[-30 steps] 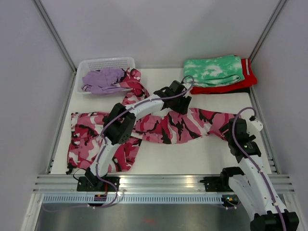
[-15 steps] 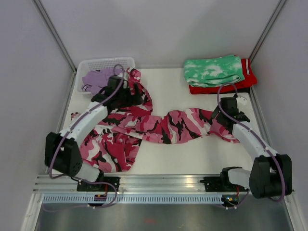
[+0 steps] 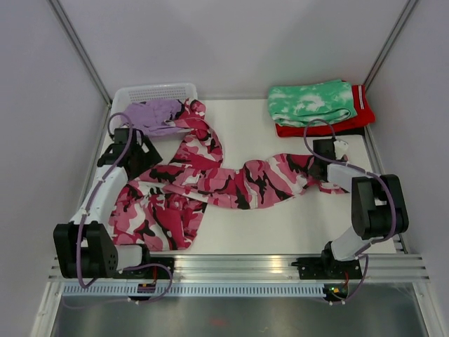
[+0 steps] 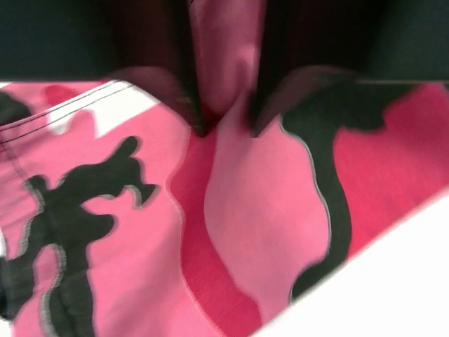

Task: Fold and stack the trousers
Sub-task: Flatten the trousers out

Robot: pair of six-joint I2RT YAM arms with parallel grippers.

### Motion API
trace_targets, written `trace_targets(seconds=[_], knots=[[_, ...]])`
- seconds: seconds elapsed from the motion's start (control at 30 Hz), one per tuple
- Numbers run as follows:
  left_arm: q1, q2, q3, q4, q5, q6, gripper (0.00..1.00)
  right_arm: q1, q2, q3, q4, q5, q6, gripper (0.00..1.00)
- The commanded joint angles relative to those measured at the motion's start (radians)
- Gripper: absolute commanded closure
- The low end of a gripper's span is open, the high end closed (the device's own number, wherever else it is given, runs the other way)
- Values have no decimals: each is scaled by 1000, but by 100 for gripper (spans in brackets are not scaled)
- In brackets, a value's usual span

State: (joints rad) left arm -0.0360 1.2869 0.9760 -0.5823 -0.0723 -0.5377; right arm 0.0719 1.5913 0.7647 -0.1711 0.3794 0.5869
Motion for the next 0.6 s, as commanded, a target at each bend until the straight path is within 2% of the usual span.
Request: trace_targets(seconds=[0.0, 0.03, 0.07, 0.17, 0.33, 0.5, 0.57], knots=[[135, -52, 27, -65, -144, -53, 0, -30, 108, -4, 53, -111, 36, 67], [230, -49, 26, -65, -100, -48, 0, -50, 127, 8, 54, -119, 36, 73], [272, -37, 23, -51, -87, -44, 1, -61, 134, 19, 55, -129, 37, 85], [412, 24, 20, -18, -20, -2, 3, -115, 150, 67, 61, -174, 12, 100], [508, 156, 46, 68, 38, 54, 8, -136, 145, 136, 53, -151, -62, 100], [532, 310, 105, 110, 28, 48, 10, -187, 142, 140, 71, -166, -78, 100], [532, 318, 107, 176, 31, 51, 9, -216, 134, 140, 76, -194, -85, 100]])
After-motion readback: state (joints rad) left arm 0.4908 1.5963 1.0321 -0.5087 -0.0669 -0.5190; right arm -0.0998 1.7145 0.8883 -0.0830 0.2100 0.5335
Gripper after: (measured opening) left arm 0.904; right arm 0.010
